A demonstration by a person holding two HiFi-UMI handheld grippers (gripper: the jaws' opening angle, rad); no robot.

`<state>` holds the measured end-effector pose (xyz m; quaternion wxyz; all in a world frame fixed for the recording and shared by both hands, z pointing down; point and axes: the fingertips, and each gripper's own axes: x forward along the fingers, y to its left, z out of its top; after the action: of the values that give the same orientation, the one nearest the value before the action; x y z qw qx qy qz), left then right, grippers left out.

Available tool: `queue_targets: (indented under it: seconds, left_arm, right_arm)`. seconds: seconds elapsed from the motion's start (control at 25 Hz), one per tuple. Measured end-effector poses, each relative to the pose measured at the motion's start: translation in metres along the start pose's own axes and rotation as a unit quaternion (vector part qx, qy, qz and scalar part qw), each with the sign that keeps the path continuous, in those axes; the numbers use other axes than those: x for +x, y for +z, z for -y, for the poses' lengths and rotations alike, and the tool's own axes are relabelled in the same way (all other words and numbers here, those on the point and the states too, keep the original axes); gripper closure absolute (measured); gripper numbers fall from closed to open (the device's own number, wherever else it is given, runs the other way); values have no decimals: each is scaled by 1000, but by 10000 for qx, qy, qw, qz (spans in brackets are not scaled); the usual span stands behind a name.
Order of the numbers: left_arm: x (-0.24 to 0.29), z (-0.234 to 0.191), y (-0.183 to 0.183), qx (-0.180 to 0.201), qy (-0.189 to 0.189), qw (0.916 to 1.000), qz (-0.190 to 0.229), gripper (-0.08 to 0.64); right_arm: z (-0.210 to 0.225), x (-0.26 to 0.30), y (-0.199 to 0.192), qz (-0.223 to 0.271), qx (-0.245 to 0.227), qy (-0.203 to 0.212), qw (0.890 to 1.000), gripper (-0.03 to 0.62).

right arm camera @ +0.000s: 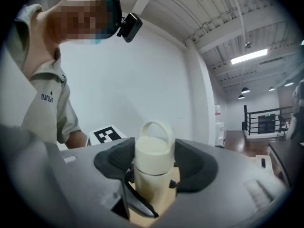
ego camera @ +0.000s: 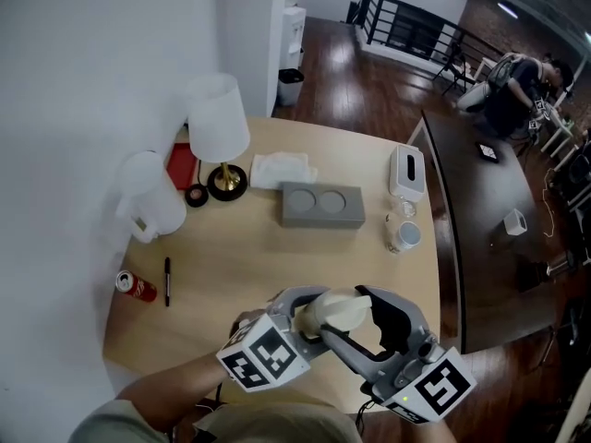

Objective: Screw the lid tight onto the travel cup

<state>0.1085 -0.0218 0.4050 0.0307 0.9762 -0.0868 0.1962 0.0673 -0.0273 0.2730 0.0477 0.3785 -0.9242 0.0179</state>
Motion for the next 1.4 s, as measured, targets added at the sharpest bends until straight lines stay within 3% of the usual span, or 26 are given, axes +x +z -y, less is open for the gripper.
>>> queue_targets:
  seconds: [0.12,0.24,0.52,0.76,0.92,1.04,1.12,1.16,1.24,1.4]
  left_arm:
    - [5,-29,-8,-139,629,9979,-118,244]
    - [7,-57,-18,-417,1026,9935,-263,244]
    - [-6,-98,-29,-653,1048,9918,-336,245]
    - [-20,-82,-30,-621,498,9962,-356,244]
    - [-18,-46,-22,-631,-459,9967,-235,244]
    - [-19,-15,-17,-588,-1250,9902,-191,244]
    - [-19,-3,-15,-529,-1535,9865,-230,244]
    - [-17,-1,-15,-507,-1538,9865,-249,244]
    - [-14,-8,-13,-518,-1263,9904,-229,244]
    - [-8,-45,-12,-436,22,9986,-285,244]
  right_arm:
    - [18,14,-10,77,84,22,9999,328]
    - [35,36,-20,140,254,371,9989,328]
    - [46,71,-34,150,739,1172,9902,318]
    - [33,59,-28,182,759,1967,9773,311]
    - [22,52,-26,41,814,2691,9597,311]
    - [10,42,-23,-20,827,3224,9430,310]
    - [2,36,-21,-76,781,3496,9336,308]
    - [0,35,-21,-90,751,3527,9327,308]
    - [3,37,-19,-40,716,3277,9421,311]
    - [21,51,-16,97,593,1989,9782,314]
